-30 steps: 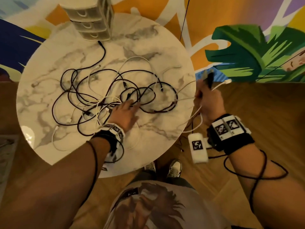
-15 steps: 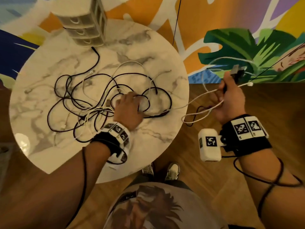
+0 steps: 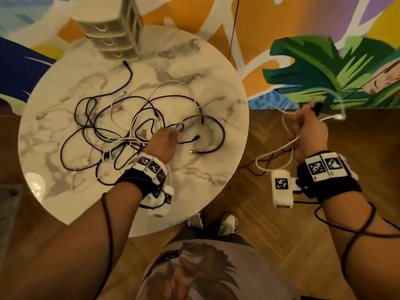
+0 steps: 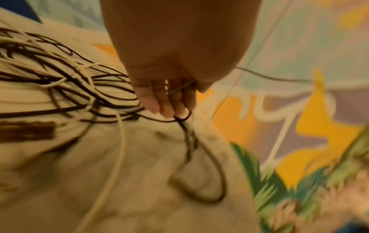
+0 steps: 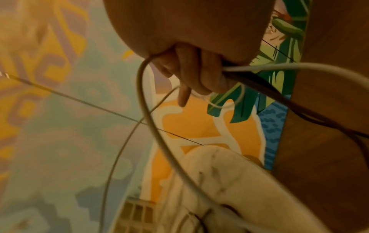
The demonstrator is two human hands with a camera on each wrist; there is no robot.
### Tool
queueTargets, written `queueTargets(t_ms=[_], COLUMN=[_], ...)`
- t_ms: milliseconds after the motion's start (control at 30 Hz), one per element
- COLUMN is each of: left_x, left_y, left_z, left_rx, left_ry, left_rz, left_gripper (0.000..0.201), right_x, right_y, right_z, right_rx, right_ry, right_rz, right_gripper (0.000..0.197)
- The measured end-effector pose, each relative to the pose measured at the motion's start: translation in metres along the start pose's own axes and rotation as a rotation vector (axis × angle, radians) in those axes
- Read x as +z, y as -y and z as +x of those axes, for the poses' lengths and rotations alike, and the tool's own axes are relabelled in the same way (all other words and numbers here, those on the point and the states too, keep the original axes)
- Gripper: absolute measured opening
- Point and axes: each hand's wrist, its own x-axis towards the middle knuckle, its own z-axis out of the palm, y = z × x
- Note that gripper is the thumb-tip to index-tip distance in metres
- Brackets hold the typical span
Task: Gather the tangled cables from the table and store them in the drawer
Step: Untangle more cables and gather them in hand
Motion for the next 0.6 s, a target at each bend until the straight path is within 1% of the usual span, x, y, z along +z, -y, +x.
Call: queueTargets(t_ms=[67,100,133,167,233,267,300,333,400,433,533,600], left_x=[-0.018,-0.022,-0.024,-0.021,-0.007,0.001,0.009,0.016,0.028,0.033,0.038,0.029], left_y=[-0.022,-0.034,-0.045,-0.057,-0.076,-0.083,-0.086,-0.086,-0.078,-0.069,-0.033,-0.012], left_z=[0.002,0.000,-0.006,-0.013,-0.031,-0.037,-0.041,-0.042,-0.042,-0.041,-0.038,-0.027], left_rx=[-0.017,0.003,0.027,0.067,0.195,0.237,0.245,0.238,0.244,0.239,0.136,0.115], left_ry=[-0.188,-0.243,-0.264,-0.258,-0.248,-0.240,-0.231,-0.210,-0.143,-0.090,0.086,0.120], left_rz=[-0.036,-0.011,0.045,0.124,0.295,0.353,0.399,0.438,0.439,0.378,0.038,-0.028], left_gripper=[0.047,0.046,0.044,0.040,0.032,0.029,0.027,0.026,0.026,0.026,0.015,0.012], right_x=[0.003,0.008,0.018,0.028,0.054,0.067,0.079,0.088,0.099,0.101,0.093,0.085], right_y=[-0.014,-0.019,-0.022,-0.024,-0.027,-0.028,-0.030,-0.031,-0.036,-0.038,-0.042,-0.037], right_z=[-0.008,-0.016,-0.027,-0.039,-0.066,-0.076,-0.082,-0.085,-0.082,-0.079,-0.070,-0.072], right_rx=[-0.027,-0.066,-0.114,-0.155,-0.195,-0.207,-0.216,-0.226,-0.252,-0.266,-0.324,-0.351], right_ry=[-0.002,0.019,0.079,0.184,0.466,0.567,0.617,0.625,0.583,0.561,0.543,0.522], right_rz=[-0.252,-0.338,-0.389,-0.416,-0.479,-0.528,-0.573,-0.609,-0.672,-0.698,-0.706,-0.655], right_gripper=[0.048,0.049,0.048,0.047,0.044,0.044,0.044,0.044,0.044,0.043,0.034,0.032])
